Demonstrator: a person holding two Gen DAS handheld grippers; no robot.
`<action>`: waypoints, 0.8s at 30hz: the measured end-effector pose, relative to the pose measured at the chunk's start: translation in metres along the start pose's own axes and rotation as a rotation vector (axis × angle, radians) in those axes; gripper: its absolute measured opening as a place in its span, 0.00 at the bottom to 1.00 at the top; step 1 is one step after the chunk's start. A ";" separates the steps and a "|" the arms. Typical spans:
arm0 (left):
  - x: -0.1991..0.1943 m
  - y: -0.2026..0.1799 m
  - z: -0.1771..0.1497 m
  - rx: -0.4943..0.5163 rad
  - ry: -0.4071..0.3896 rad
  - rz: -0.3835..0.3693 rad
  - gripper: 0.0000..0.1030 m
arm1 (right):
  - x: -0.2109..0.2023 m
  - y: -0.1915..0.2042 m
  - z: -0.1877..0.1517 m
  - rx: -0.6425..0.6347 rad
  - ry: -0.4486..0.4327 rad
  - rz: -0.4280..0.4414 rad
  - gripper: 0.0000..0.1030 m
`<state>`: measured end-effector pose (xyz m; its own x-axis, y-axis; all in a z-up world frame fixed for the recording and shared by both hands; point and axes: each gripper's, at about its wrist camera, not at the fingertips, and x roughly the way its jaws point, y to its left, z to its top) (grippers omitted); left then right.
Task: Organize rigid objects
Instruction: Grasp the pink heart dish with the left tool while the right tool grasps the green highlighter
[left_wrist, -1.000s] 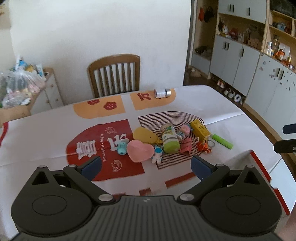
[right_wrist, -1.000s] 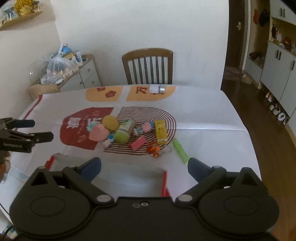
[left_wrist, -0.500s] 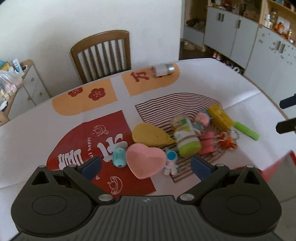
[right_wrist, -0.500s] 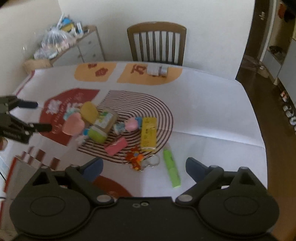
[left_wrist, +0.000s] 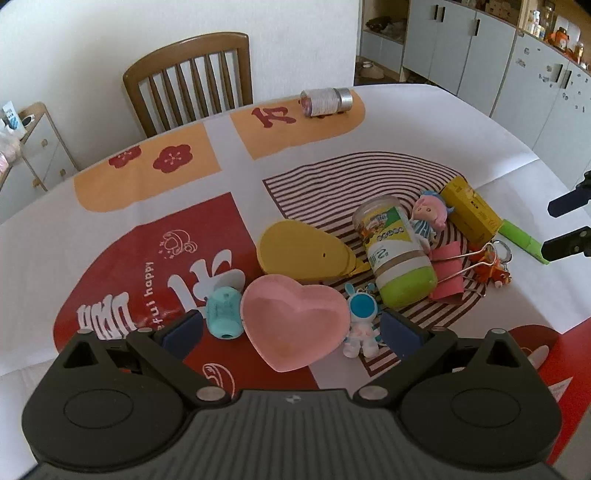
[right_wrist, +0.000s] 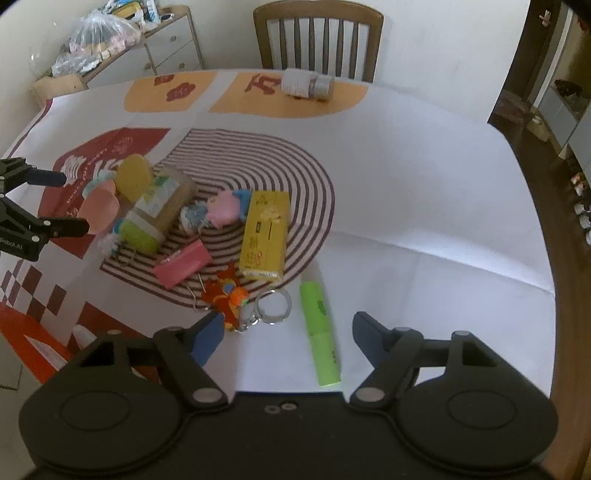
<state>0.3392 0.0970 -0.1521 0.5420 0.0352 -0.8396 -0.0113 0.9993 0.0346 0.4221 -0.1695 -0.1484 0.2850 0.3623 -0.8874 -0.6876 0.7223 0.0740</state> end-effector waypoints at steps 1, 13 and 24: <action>0.002 0.000 -0.001 -0.002 0.001 -0.005 0.95 | 0.002 0.000 0.000 -0.003 0.003 0.002 0.70; 0.021 0.007 -0.003 -0.021 0.042 -0.058 0.80 | 0.021 0.001 0.001 -0.037 0.040 0.006 0.55; 0.033 0.012 0.002 -0.036 0.041 -0.089 0.79 | 0.034 -0.003 0.001 -0.042 0.064 -0.005 0.42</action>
<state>0.3585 0.1100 -0.1784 0.5077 -0.0541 -0.8598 0.0049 0.9982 -0.0599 0.4344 -0.1586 -0.1789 0.2463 0.3198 -0.9149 -0.7140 0.6982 0.0518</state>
